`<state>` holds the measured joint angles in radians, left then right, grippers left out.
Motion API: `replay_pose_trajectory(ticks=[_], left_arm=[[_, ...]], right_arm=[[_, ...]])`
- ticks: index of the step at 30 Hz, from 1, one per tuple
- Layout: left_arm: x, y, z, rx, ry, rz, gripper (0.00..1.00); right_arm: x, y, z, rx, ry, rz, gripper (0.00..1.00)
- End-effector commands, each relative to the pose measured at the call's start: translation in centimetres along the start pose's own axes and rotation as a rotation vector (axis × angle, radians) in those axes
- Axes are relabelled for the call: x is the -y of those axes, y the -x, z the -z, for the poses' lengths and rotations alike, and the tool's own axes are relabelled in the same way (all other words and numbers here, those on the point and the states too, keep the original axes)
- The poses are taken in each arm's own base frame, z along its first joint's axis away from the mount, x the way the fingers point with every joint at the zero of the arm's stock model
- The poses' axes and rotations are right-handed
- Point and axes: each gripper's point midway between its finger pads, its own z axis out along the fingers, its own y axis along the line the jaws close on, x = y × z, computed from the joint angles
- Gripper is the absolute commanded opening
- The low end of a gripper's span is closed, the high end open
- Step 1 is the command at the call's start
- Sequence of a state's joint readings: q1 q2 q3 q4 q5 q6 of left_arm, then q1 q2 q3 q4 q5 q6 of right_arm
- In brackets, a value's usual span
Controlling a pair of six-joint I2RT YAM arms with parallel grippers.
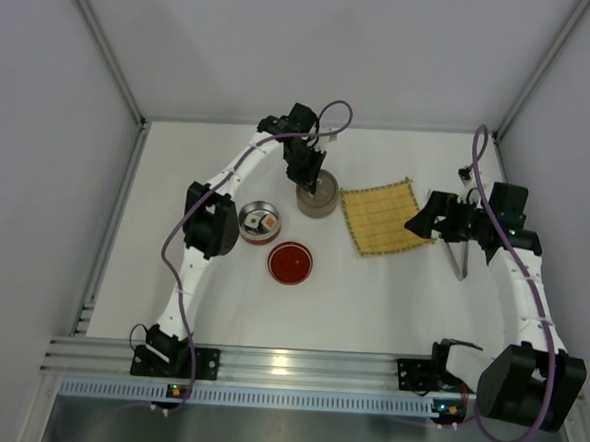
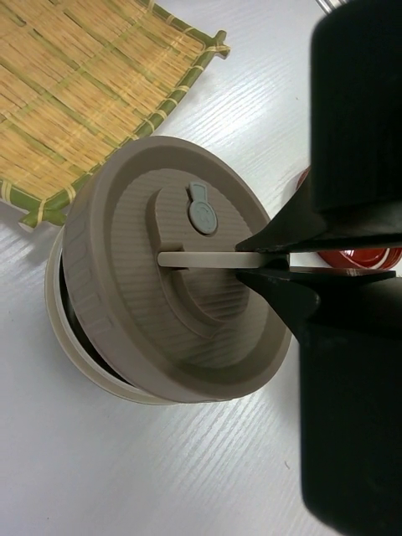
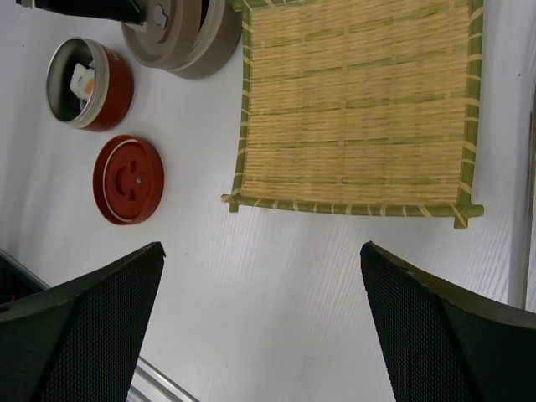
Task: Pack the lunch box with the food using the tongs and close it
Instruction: Close the box lid on the packing box.
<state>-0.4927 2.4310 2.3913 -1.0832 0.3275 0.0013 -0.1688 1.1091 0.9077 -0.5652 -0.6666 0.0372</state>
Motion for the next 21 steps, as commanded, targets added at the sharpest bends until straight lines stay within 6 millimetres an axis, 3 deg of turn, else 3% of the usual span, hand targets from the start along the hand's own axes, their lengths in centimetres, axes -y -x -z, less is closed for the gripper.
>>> replay_pose_trajectory(ticks=[1,8,11,14,15,17,20,21], left_arm=[[-0.6,0.9,-1.2,0.028,0.006,-0.011,0.09],[-1.2,-0.3,-3.2,-0.008,0.003,0.001,0.34],[-1.3,-1.1,-3.6,-0.021,0.001,0.007,0.36],[-1.4,-2.1,-3.6,-0.052,0.01,0.013,0.2],[-1.4,-2.4,-3.6,-0.063,0.011,0.012,0.09],[-1.7,-3.5,-3.3,-0.097,0.032,0.005,0.01],[-2.0,-4.4,-2.0,-0.117,0.081,-0.032,0.0],[-2.2,-5.8,-2.1,-0.151,0.089,-0.028,0.0]], right_arm=[[0.6,1.1,0.2,0.046,-0.009,0.029,0.99],[0.7,1.2,0.2,0.046,-0.009,0.028,0.99],[0.6,1.2,0.2,0.047,-0.008,0.026,0.99],[0.5,1.4,0.3,0.05,-0.005,0.026,0.99],[0.4,1.5,0.3,0.051,-0.003,0.028,0.99],[0.3,1.6,0.3,0.053,0.0,0.032,0.99],[0.3,1.5,0.4,0.055,0.003,0.031,0.99],[0.2,1.5,0.4,0.055,0.005,0.029,0.99]])
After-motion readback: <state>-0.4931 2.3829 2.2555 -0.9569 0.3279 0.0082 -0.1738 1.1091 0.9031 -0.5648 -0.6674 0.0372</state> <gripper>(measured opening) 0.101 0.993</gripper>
